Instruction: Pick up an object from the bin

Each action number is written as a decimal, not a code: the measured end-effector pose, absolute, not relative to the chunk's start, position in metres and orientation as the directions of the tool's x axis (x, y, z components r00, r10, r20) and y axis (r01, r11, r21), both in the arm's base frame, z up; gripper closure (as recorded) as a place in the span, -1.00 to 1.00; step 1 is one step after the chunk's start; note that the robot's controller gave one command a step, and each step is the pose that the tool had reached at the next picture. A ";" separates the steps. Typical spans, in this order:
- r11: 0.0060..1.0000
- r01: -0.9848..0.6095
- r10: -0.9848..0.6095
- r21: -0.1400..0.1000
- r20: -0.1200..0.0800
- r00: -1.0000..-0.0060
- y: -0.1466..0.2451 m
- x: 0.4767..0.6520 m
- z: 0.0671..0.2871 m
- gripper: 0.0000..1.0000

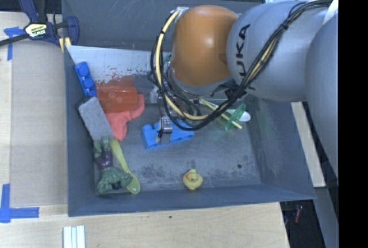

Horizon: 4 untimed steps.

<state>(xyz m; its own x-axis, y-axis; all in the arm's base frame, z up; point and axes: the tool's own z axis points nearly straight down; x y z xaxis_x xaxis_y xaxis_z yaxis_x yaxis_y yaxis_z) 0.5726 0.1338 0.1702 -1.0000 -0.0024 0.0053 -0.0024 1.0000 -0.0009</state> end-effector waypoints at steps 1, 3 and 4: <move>1.000 0.000 0.000 0.001 -0.003 -1.000 0.133 0.575 0.175 -1.00; 0.976 0.218 0.218 0.014 -0.024 -0.976 0.096 0.543 0.076 1.00; 0.976 0.218 0.219 0.014 -0.024 -0.976 0.096 0.543 0.076 1.00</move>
Offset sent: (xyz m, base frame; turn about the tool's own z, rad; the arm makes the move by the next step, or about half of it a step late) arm -0.0300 -0.0506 -0.1002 -0.1864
